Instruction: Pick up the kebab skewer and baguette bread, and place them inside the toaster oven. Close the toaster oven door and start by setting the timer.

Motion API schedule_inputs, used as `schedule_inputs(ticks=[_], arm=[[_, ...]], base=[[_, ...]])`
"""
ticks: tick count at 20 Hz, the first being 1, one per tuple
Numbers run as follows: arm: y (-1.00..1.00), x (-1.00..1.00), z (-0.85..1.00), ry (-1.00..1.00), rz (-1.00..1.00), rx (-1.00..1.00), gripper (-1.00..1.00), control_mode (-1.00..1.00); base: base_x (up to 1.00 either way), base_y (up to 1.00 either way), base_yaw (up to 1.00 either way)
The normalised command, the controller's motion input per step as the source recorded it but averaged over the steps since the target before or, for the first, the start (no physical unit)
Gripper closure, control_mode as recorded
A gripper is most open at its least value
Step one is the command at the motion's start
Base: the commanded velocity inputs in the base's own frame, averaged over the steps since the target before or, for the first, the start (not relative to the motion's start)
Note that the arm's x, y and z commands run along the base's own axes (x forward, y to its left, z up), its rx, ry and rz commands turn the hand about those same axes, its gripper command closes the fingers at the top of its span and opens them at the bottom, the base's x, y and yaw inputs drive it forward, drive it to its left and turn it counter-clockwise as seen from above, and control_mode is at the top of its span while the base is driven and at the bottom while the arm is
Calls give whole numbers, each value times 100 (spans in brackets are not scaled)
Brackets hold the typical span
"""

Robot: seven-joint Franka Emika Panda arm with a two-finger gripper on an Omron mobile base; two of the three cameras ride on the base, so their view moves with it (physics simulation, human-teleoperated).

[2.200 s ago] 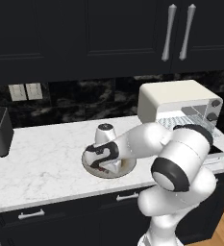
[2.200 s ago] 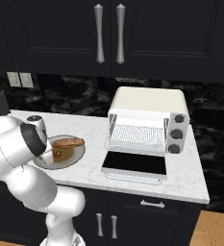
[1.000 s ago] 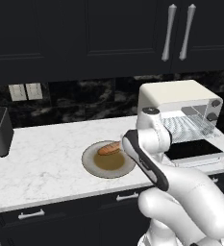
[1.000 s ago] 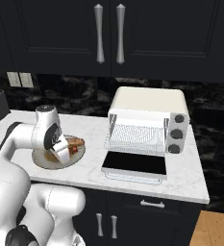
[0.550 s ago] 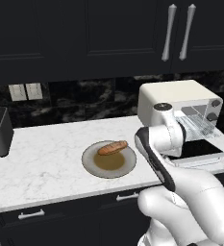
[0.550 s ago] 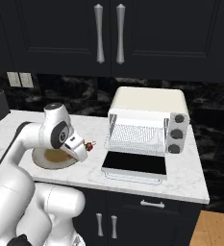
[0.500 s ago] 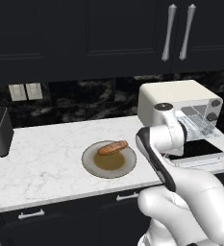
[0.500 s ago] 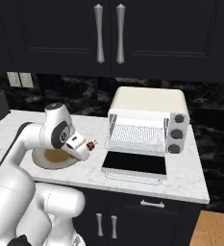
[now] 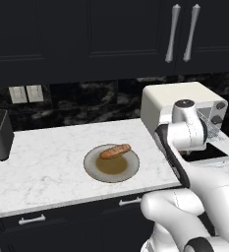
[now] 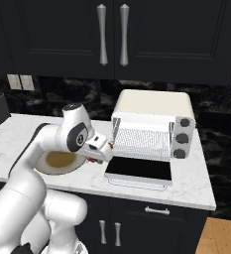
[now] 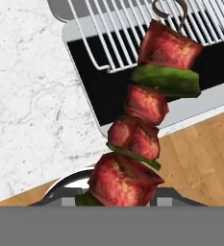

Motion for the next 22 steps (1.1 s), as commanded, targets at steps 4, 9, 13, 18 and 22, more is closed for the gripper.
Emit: schedule_inputs(ticks=[4,9,13,18,22], arm=[[-43,9,18,-1,7,11,100,-100],[-33,20,13,-5,8,7,100,-100],[-18,28,8,-11,11,9,100,-100],[-4,17,0,-22,10,3,100,-100],[-16,28,1,-6,5,0,100,-100]], base=[[0,0,0],[0,0,0],[0,0,0],[0,0,0],[0,0,0]])
